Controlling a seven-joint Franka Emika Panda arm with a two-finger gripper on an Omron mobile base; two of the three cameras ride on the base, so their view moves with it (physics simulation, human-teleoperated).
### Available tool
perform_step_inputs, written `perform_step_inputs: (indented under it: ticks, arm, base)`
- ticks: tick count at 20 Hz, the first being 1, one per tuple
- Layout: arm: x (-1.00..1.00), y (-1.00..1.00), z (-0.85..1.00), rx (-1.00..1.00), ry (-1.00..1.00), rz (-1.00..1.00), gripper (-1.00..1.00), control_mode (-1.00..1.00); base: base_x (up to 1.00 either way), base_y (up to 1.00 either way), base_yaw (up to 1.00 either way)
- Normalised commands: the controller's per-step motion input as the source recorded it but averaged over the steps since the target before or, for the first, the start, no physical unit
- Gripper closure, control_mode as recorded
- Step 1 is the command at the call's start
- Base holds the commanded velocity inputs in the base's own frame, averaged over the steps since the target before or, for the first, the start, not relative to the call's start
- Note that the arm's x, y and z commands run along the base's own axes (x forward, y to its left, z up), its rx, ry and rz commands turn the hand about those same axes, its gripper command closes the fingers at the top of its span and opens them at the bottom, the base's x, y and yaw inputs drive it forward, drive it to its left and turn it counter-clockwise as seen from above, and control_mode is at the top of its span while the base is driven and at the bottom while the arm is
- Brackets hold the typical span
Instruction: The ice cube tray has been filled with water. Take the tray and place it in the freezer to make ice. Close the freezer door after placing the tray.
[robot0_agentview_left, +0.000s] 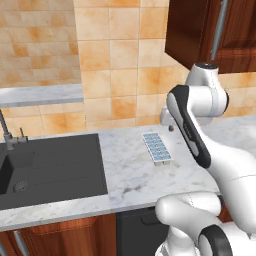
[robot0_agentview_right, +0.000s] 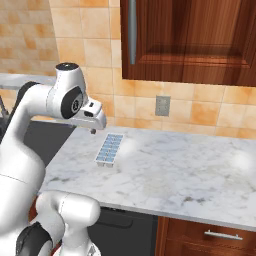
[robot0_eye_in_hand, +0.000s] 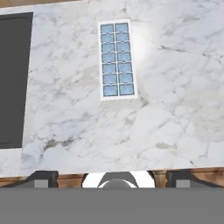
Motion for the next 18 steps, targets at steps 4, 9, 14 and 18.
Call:
perform_step_inputs:
  ticks: [4,9,14,18]
  arm:
    - [-0.35,-0.13,-0.31,0.00,-0.06,-0.07,-1.00,-1.00]
    - [0.00,-0.05,-0.34,0.00,-0.01,-0.02,-1.00,-1.00]
    - [0.07,-0.11,-0.42,0.00,0.00,-0.03,-1.00,-1.00]
    - [0.00,-0.28,-0.46,0.02,0.00,-0.20,-1.00,-1.00]
  base:
    - [0.00,0.00,0.00]
    - [0.00,0.00,0.00]
    - [0.00,0.00,0.00]
    - [0.00,0.00,0.00]
